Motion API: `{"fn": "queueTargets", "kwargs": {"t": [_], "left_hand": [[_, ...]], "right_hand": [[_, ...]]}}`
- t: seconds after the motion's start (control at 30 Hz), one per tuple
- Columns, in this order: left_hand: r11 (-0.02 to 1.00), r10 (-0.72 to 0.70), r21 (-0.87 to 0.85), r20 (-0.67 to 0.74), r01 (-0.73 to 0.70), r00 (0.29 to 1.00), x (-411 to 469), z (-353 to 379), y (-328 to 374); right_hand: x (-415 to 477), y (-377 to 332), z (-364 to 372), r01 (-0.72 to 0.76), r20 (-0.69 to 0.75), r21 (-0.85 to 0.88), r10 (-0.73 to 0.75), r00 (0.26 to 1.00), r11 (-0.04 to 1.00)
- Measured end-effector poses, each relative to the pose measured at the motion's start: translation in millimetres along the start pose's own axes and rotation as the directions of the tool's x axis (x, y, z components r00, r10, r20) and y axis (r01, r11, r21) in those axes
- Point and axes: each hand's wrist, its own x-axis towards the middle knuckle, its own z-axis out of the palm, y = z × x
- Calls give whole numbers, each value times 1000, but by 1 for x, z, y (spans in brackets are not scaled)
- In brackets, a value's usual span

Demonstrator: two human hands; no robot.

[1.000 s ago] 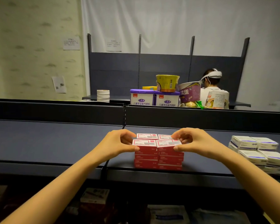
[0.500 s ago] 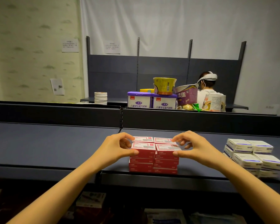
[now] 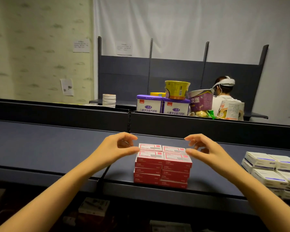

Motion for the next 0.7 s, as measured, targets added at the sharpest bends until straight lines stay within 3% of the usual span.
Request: {"fn": "queueTargets", "kwargs": {"t": [0.1,0.3,0.47,0.7], "left_hand": [[1000,0,-9,59,0,998,14,-9,-4],[1000,14,-27,327,-6,945,41,-15,-20],[997,53,-78,480,-18,876,61,-13,-33],[982,129,-186,554,-29,823,75,-6,-43]], "right_hand": [[13,7,0,-62,21,123,60,998,991],[27,19,3,-152,272,230,87,958,961],[31,27,7,-181,273,262,107,956,948],[30,29,8,-220,279,287,138,950,932]]}}
